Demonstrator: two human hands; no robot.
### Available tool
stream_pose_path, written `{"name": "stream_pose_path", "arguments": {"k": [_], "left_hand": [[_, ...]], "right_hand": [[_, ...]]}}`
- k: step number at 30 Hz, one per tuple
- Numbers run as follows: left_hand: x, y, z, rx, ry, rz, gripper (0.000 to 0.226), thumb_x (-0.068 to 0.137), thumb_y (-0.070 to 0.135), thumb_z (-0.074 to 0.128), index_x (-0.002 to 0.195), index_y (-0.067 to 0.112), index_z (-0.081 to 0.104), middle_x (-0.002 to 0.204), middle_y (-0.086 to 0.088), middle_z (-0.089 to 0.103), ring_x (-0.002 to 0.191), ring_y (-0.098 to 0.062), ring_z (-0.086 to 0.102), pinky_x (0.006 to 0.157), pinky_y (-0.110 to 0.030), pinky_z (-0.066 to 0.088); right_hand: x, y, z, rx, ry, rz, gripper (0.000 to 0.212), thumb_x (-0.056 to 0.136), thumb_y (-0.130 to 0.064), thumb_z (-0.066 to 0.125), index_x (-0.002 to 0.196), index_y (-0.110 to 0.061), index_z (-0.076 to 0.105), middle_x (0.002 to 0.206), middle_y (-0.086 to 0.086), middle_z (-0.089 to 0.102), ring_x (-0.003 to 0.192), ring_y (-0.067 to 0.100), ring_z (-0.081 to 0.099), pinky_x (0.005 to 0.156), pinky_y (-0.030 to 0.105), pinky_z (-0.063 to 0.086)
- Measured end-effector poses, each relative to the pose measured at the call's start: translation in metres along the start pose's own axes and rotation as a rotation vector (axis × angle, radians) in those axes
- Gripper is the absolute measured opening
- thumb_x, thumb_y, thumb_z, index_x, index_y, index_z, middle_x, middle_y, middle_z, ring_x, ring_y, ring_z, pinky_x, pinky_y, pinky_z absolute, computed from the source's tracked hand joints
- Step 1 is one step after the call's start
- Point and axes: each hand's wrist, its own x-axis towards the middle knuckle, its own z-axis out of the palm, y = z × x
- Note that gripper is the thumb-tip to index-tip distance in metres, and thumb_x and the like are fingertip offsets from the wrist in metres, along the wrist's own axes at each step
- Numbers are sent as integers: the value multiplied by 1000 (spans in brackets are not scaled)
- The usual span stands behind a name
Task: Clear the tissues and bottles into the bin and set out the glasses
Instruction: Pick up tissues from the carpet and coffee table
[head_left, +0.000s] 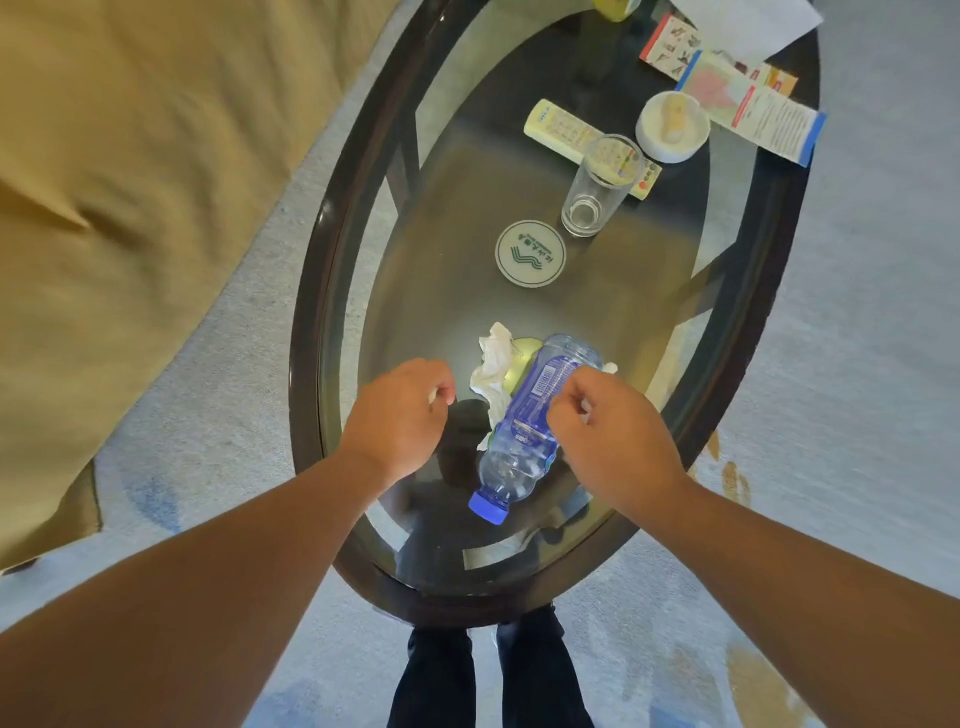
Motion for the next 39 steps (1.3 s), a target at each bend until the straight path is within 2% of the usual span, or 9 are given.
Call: {"name": "stream_pose_path", "arguments": {"k": [4, 9, 12, 15, 23, 29, 35, 37, 39], "left_hand": [[2, 9, 9, 10, -27, -51, 8, 91, 25, 49, 91, 23, 56, 70, 3, 60, 64, -22, 57, 61, -33, 45], [9, 8, 22, 143, -59, 2, 21, 100, 25, 40, 117, 25, 52, 96, -3, 70, 79, -26, 63, 72, -39, 52], [16, 7, 31, 112, -75, 33, 34, 99, 19, 43, 132, 28, 45, 121, -2, 57, 93, -26, 63, 80, -42, 52], [24, 6, 40, 203, -114, 81, 46, 97, 17, 47, 139, 33, 38, 133, -3, 42, 87, -30, 63, 74, -40, 54], [41, 1, 58, 350, -191, 172, 45, 93, 21, 54, 134, 35, 41, 144, -1, 32, 88, -30, 64, 71, -39, 56], [42, -4, 63, 367, -188, 91, 21, 93, 25, 56, 111, 16, 53, 117, -4, 43, 76, -29, 59, 64, -37, 50], [36, 2, 54, 309, -143, 18, 8, 90, 23, 52, 93, 20, 46, 102, -3, 54, 72, -26, 50, 62, -31, 38], [32, 3, 47, 250, -113, 9, 12, 88, 20, 53, 97, 22, 45, 108, -3, 56, 74, -26, 51, 63, -30, 36], [29, 4, 39, 187, -96, 3, 28, 88, 18, 53, 115, 23, 50, 120, -2, 57, 88, -28, 58, 70, -30, 37]], "right_hand": [[-4, 11, -3, 11, 4, 58, 14, 92, -31, 48, 79, -26, 49, 69, -8, 54, 62, 10, 54, 47, 24, 43], [-4, 22, -3, 67, 11, 108, 5, 93, -33, 51, 91, -30, 47, 86, -8, 57, 69, 6, 56, 46, 12, 35], [-2, 27, -3, 94, 12, 113, 5, 94, -33, 51, 95, -29, 47, 93, -6, 57, 71, 8, 58, 47, 12, 37], [-1, 32, -2, 107, 20, 117, 7, 94, -31, 53, 98, -29, 48, 100, -7, 56, 78, 8, 57, 49, 10, 36], [4, 52, 2, 111, 26, 172, 12, 94, -38, 53, 102, -34, 45, 110, -13, 51, 103, 9, 53, 47, 5, 36], [4, 63, 3, 73, 61, 175, 10, 93, -34, 55, 101, -32, 49, 106, -9, 54, 90, 8, 54, 51, 7, 32], [2, 64, -4, 45, 71, 169, 10, 92, -27, 54, 100, -30, 50, 102, -9, 53, 77, 5, 52, 57, 15, 36], [1, 63, -6, 44, 69, 166, 10, 92, -27, 54, 101, -29, 50, 102, -8, 53, 79, 6, 53, 59, 16, 39], [1, 63, -7, 48, 72, 173, 11, 92, -28, 55, 102, -28, 51, 103, -8, 53, 80, 8, 54, 58, 16, 40]]}}
